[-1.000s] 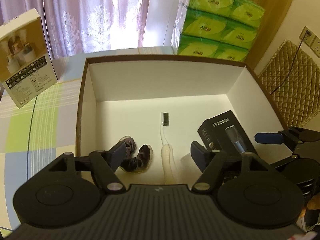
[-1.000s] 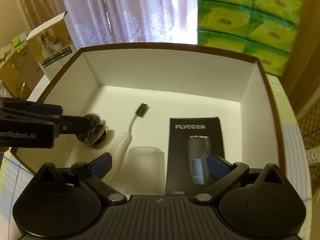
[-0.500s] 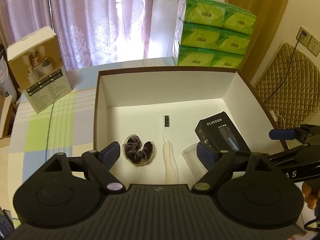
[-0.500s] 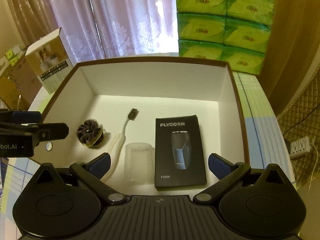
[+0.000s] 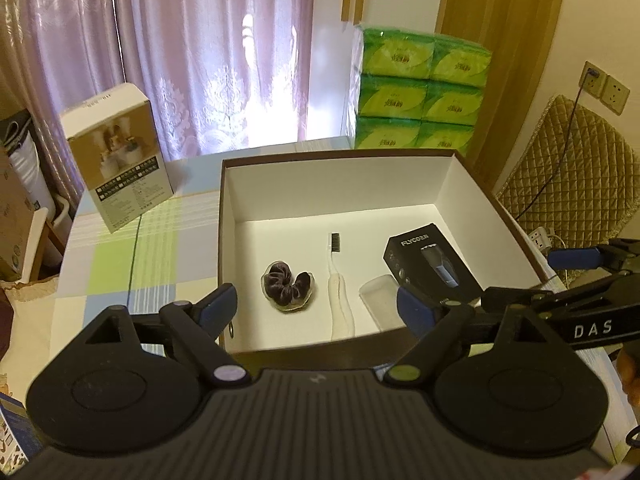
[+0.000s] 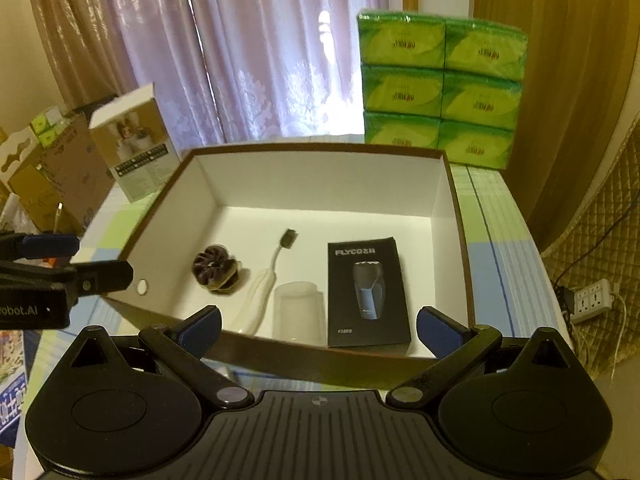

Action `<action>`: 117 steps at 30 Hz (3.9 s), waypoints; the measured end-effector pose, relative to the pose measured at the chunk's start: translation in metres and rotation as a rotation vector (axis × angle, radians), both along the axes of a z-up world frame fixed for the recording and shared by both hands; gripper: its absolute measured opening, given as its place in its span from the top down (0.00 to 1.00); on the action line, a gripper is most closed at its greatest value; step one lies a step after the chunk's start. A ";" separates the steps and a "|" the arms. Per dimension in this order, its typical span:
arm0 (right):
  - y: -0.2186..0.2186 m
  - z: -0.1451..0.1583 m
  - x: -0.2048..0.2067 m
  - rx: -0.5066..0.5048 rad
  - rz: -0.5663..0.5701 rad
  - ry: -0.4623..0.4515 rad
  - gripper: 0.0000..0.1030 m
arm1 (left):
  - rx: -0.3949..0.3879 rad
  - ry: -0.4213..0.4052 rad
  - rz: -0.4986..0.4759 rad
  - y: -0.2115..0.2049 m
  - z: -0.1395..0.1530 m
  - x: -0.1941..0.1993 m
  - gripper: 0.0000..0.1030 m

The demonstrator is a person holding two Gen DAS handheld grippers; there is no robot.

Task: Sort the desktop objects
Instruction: 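Open the left tool releasing the toothbrush while the right tool releases the cup, then withdraw both tools from the box toward the remaining items, then grasp the cotton swab bag with the right tool while the left tool grasps the blue toothpaste box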

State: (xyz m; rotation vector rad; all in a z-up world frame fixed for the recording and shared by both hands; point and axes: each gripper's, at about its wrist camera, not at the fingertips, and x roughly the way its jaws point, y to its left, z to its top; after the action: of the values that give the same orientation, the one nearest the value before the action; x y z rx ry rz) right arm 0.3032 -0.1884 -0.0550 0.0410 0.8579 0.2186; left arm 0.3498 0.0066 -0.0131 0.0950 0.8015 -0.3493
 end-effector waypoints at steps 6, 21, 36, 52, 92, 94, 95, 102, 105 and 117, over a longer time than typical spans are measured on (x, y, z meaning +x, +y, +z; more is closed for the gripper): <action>0.003 0.010 -0.028 0.004 0.017 -0.028 0.02 | -0.009 -0.025 0.000 0.005 0.009 -0.029 0.17; 0.003 0.015 -0.091 0.018 0.049 -0.033 0.02 | -0.023 -0.025 0.009 0.017 0.010 -0.094 0.17; 0.004 -0.020 -0.142 0.053 0.115 0.030 0.02 | 0.008 0.069 0.026 0.032 -0.026 -0.145 0.17; 0.000 -0.066 -0.163 0.045 0.139 0.155 0.02 | 0.021 0.193 0.064 0.041 -0.068 -0.168 0.17; -0.012 -0.148 -0.120 -0.040 0.114 0.181 0.68 | 0.065 0.326 0.087 0.039 -0.132 -0.124 0.17; -0.020 -0.146 -0.117 -0.043 0.088 0.184 0.68 | 0.065 0.329 0.079 0.036 -0.134 -0.120 0.18; -0.024 -0.146 -0.115 -0.045 0.074 0.185 0.68 | 0.066 0.330 0.074 0.035 -0.135 -0.119 0.18; -0.054 -0.140 -0.105 -0.049 -0.016 0.196 0.68 | 0.080 0.344 0.037 0.024 -0.146 -0.108 0.19; -0.060 -0.140 -0.105 -0.049 -0.034 0.196 0.68 | 0.095 0.347 0.021 0.019 -0.154 -0.103 0.22; -0.059 -0.140 -0.105 -0.059 -0.044 0.194 0.68 | 0.050 0.333 0.029 0.035 -0.165 -0.081 0.45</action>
State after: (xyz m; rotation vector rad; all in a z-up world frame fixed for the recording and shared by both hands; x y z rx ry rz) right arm 0.1981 -0.2478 -0.1951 0.0265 1.0549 0.1495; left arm 0.2685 0.0421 -0.1776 0.0721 1.1407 -0.3215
